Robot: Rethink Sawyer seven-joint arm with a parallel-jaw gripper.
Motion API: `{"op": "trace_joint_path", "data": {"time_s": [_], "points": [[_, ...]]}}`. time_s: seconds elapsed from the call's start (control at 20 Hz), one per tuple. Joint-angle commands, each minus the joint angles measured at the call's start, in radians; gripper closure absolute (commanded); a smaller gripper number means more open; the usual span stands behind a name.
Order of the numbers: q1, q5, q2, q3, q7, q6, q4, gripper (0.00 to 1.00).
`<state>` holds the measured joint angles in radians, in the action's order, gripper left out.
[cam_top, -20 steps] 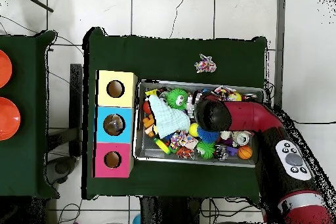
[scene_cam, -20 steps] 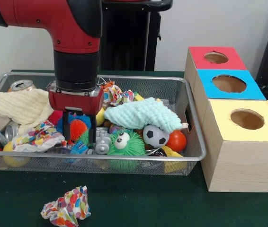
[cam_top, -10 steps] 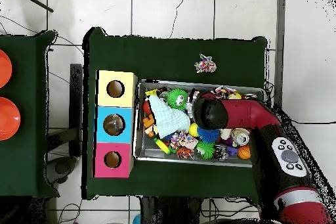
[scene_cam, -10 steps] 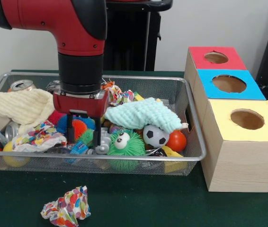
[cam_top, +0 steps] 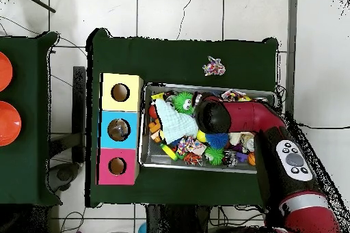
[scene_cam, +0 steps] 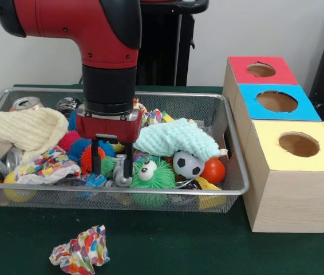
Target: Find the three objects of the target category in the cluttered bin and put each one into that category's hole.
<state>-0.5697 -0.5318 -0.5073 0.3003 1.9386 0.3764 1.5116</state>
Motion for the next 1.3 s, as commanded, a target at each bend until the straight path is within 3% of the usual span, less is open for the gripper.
{"op": "trace_joint_path", "data": {"time_s": [0.05, 0.55, 1.3], "points": [[-0.018, -0.044, 0.034, 0.015, -0.021, -0.028, -0.009, 0.00], [-0.066, -0.033, 0.038, 0.061, -0.042, -0.040, 0.022, 0.00], [-0.042, -0.049, 0.032, 0.037, -0.039, -0.024, 0.009, 0.00]]}}
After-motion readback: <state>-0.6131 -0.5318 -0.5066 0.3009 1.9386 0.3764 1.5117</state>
